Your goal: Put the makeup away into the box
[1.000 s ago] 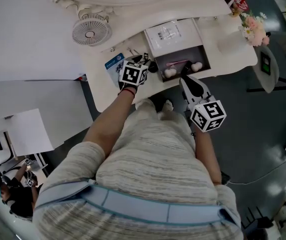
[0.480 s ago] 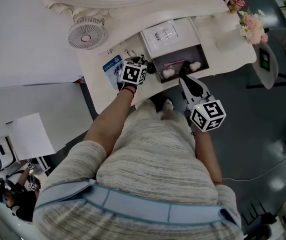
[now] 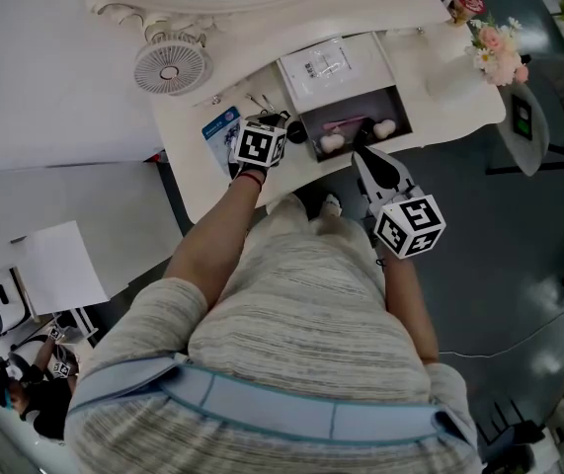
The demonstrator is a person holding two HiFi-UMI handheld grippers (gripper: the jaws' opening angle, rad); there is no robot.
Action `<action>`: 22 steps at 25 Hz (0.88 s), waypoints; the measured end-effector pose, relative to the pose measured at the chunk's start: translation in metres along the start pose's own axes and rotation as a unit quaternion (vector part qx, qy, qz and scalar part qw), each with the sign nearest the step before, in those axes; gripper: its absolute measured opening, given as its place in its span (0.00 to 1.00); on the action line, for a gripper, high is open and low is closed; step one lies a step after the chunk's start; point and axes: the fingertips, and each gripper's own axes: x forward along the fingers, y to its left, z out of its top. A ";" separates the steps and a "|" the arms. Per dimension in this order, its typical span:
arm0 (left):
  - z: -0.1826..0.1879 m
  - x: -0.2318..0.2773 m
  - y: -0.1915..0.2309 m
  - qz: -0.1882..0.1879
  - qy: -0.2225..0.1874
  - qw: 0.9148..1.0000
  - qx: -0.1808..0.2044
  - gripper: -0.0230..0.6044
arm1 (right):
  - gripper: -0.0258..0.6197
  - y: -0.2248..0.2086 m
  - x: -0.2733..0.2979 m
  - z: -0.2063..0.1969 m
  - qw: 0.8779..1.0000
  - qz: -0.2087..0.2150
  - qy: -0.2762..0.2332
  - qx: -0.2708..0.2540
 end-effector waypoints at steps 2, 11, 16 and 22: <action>0.005 -0.006 -0.001 -0.002 -0.014 1.000 -0.002 0.08 | 0.06 0.000 -0.001 0.000 1.000 0.000 -0.001 -0.002; 0.030 -0.052 -0.019 -0.012 -0.084 0.996 0.002 0.08 | 0.06 -0.001 -0.008 -0.007 1.000 0.001 -0.004 -0.001; 0.053 -0.072 -0.040 -0.025 -0.113 0.993 0.022 0.09 | 0.06 -0.002 -0.008 -0.010 1.000 0.000 -0.007 0.001; 0.083 -0.083 -0.070 -0.044 -0.136 0.988 0.055 0.08 | 0.06 0.000 -0.009 -0.009 1.000 -0.002 -0.013 0.002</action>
